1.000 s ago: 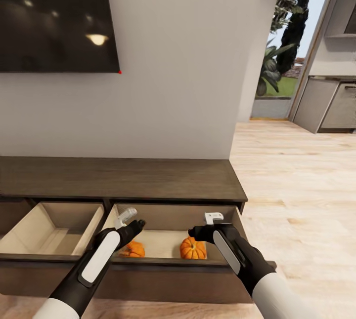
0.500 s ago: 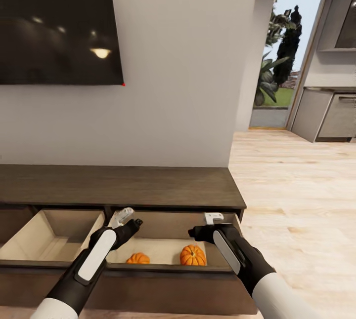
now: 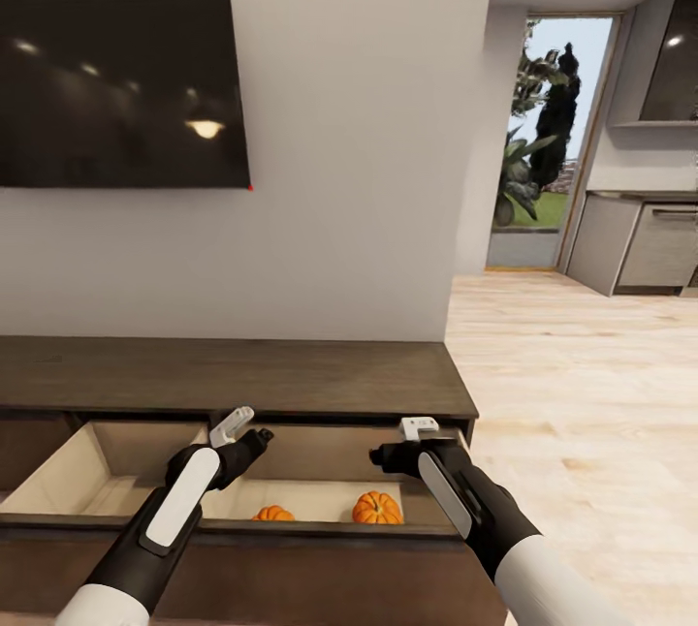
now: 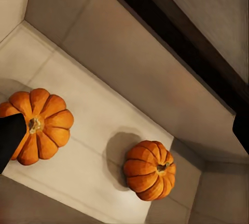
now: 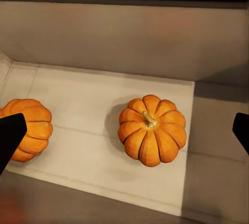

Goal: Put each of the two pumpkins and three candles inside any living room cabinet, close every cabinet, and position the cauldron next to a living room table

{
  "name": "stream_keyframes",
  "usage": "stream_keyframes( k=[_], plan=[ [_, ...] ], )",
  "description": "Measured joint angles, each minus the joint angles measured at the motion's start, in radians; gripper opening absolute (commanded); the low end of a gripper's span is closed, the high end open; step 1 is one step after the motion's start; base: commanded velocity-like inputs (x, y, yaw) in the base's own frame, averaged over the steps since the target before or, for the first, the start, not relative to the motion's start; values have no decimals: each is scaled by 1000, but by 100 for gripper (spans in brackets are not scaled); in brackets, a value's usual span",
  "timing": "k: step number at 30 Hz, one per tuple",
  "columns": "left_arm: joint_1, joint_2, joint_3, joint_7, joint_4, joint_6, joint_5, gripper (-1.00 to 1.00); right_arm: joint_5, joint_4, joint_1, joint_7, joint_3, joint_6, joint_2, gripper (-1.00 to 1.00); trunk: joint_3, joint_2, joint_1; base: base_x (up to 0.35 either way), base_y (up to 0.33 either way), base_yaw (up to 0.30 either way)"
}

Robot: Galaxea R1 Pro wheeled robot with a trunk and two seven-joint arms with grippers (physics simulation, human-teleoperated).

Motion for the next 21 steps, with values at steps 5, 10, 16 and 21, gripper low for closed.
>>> stream_keyframes(
  k=[5, 10, 16, 21],
  plan=[
    [0, -1, 0, 0, 0, 0, 0, 100, -1, 0, 0, 0, 0, 1, 1, 100, 19, 1, -2, -205, 32, 0],
    [0, -1, 0, 0, -1, 0, 0, 100, -2, -1, 0, 1, -1, 1, 0, 100, 39, 2, -4, -138, 29, 0],
    [0, -2, 0, 0, 0, 0, 0, 100, -3, -1, 0, 2, -2, 1, 0, 100, 62, 4, -7, -185, 4, 0],
    [0, -3, 0, 0, -1, 0, 0, 100, -3, -1, 0, 2, -2, 1, 0, 100, 81, 5, -9, -50, 0, 0]
  ],
)
